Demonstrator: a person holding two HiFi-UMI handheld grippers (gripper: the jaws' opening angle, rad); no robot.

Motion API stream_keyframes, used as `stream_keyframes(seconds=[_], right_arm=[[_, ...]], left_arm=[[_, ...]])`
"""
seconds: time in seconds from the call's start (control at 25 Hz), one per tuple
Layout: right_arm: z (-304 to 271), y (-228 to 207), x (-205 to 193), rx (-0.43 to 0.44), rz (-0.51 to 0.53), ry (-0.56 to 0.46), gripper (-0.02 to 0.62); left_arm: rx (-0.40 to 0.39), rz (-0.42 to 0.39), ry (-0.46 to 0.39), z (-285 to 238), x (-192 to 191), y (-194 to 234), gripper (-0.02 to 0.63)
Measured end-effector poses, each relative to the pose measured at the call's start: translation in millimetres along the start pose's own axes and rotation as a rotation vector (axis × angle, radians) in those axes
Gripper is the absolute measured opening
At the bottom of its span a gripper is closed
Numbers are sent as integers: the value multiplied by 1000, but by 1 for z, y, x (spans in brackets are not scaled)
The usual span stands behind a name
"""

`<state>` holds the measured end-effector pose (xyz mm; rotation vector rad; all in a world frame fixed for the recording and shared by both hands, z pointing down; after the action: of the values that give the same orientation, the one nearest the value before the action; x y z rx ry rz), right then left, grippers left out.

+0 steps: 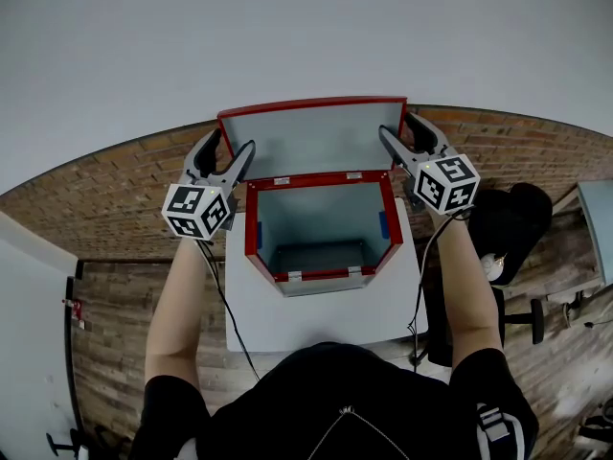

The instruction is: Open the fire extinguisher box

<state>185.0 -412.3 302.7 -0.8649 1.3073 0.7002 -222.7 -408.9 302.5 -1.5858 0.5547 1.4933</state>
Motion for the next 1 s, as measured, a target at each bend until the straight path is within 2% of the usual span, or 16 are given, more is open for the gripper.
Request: stream_keyframes(seconds=[0.2, 0.44, 0.52, 0.68, 0.84, 1.0], right_arm=[[18, 12, 3, -25, 28, -38, 275], [44, 42, 12, 1, 40, -94, 273], [52, 56, 15, 21, 43, -109, 268], [66, 85, 13, 52, 41, -119, 147], [81, 110, 8, 73, 22, -126, 64], [93, 126, 2, 96, 0, -120, 40]], left_arm=[[47, -10, -23, 18, 7, -9, 357], [86, -27, -64, 48, 27, -24, 355], [83, -26, -90, 57, 36, -32, 323], [71, -14, -117, 75, 44, -54, 264], [62, -17, -116, 92, 42, -75, 180], [48, 9, -110, 103, 36, -90, 122]])
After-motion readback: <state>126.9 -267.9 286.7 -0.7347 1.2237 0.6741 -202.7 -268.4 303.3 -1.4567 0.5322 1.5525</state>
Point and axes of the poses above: the fingertips, and each gripper's own axes: z backward along the fingers, y to its left, x out of its top, the point moved 10 cm from there along z, backward along the fingers, and after that the axes turned 12 degrees about -z, right-handed, at the moved point
